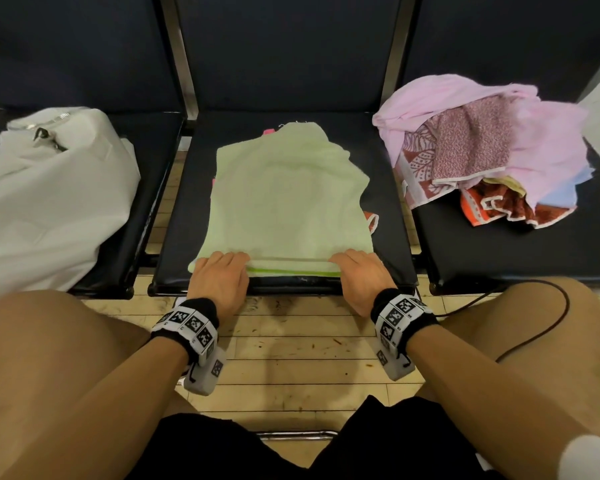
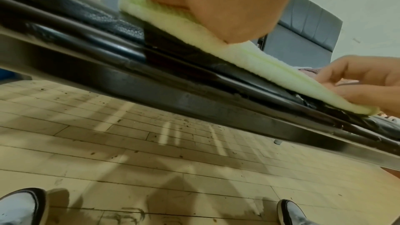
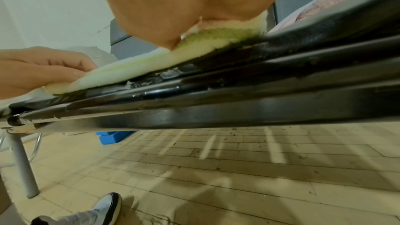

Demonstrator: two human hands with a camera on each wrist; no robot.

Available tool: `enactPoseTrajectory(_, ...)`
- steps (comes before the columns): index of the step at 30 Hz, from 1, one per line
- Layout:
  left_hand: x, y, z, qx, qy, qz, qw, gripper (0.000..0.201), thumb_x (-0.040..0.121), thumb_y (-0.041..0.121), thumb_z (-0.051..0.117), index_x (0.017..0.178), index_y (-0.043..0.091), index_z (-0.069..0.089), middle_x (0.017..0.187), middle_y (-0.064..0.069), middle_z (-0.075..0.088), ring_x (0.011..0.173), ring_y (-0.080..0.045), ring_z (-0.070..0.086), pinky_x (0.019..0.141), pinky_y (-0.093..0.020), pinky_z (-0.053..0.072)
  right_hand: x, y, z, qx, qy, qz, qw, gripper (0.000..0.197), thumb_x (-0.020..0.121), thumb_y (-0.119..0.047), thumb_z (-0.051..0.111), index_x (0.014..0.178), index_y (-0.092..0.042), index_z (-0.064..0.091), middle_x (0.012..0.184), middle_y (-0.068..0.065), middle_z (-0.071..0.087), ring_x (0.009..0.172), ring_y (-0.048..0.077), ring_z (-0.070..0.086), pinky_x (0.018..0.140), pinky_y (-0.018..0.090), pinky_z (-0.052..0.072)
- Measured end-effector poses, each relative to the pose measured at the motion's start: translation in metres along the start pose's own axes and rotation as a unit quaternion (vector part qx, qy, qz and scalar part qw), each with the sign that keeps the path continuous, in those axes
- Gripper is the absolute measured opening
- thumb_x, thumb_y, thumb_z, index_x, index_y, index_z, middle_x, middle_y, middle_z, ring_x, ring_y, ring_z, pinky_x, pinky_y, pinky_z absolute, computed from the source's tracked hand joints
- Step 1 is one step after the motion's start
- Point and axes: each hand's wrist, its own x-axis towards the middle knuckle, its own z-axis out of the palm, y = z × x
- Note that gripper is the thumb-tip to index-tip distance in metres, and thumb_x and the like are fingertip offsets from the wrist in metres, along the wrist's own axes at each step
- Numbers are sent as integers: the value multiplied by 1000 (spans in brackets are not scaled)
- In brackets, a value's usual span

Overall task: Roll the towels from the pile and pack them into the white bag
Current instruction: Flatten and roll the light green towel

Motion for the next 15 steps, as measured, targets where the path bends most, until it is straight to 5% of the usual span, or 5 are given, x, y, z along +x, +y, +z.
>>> enactPoseTrajectory(3, -1, 2, 0, 4, 1, -5, 1000, 29, 97, 20, 44, 122, 19, 57, 108, -3, 64, 96, -27, 56, 87, -42, 38, -2, -1, 3, 25, 78, 13, 997, 33, 88, -4, 56, 119, -14, 60, 115, 7, 57, 87, 32, 57, 77, 42, 50)
enactPoseTrajectory(8, -1, 4, 1, 16, 74, 13, 997, 24, 81, 7, 69, 103, 17, 69, 105, -5, 62, 96, -30, 55, 83, -46, 41, 1, 4, 11, -68, 129, -78, 986, 32, 60, 7, 70, 84, -13, 68, 89, 5, 62, 82, 29, 56, 73, 36, 33)
enactPoseTrajectory(11, 0, 5, 2, 14, 53, 40, 998, 26, 79, 0, 69, 100, 15, 69, 101, -5, 65, 91, -30, 56, 79, -43, 44, -1, 2, 17, -52, 111, -88, 989, 31, 59, 9, 70, 84, -9, 68, 86, 8, 62, 77, 30, 55, 68, 37, 48)
enactPoseTrajectory(15, -4, 4, 3, -3, 46, 19, 999, 21, 89, 21, 62, 109, 17, 65, 110, -1, 62, 101, -26, 51, 85, -43, 44, -8, -1, 13, -6, 99, -53, 994, 23, 73, -11, 64, 96, -11, 66, 93, 5, 63, 86, 27, 55, 76, 37, 50)
